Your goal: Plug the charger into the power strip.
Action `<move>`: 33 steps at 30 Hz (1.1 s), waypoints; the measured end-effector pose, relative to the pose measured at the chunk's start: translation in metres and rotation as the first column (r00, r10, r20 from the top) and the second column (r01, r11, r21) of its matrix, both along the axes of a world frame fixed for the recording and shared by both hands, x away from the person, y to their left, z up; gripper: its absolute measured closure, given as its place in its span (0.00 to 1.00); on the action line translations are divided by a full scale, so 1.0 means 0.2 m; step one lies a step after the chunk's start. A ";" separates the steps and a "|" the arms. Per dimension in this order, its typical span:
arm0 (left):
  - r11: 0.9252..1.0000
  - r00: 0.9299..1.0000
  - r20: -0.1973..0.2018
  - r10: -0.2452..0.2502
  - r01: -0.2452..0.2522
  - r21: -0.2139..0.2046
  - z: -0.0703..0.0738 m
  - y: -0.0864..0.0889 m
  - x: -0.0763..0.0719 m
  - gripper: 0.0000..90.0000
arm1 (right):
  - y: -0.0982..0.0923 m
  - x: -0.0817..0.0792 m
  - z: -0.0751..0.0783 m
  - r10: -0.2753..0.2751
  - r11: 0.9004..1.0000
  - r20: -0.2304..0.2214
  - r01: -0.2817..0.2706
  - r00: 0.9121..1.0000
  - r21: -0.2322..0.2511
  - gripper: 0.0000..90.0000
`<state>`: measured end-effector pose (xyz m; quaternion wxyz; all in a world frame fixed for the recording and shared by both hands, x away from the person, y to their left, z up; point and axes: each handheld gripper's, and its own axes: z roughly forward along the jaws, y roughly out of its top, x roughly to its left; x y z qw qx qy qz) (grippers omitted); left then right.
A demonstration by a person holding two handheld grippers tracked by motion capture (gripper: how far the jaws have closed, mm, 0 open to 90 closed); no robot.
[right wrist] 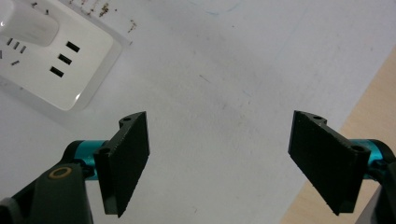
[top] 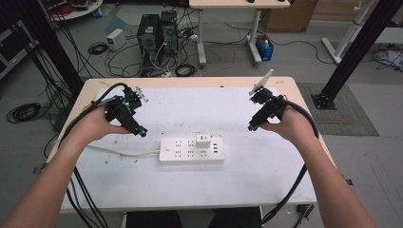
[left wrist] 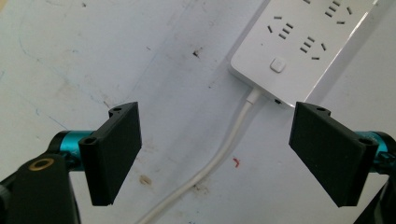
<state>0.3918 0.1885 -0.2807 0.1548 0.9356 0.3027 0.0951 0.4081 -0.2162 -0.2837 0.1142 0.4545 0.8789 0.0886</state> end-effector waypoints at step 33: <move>0.999 1.000 -0.010 -0.015 0.015 0.041 0.00 -0.03 0.00 0.19 | -0.06 0.01 0.00 -0.020 1.000 -0.013 0.020 1.000 0.018 0.22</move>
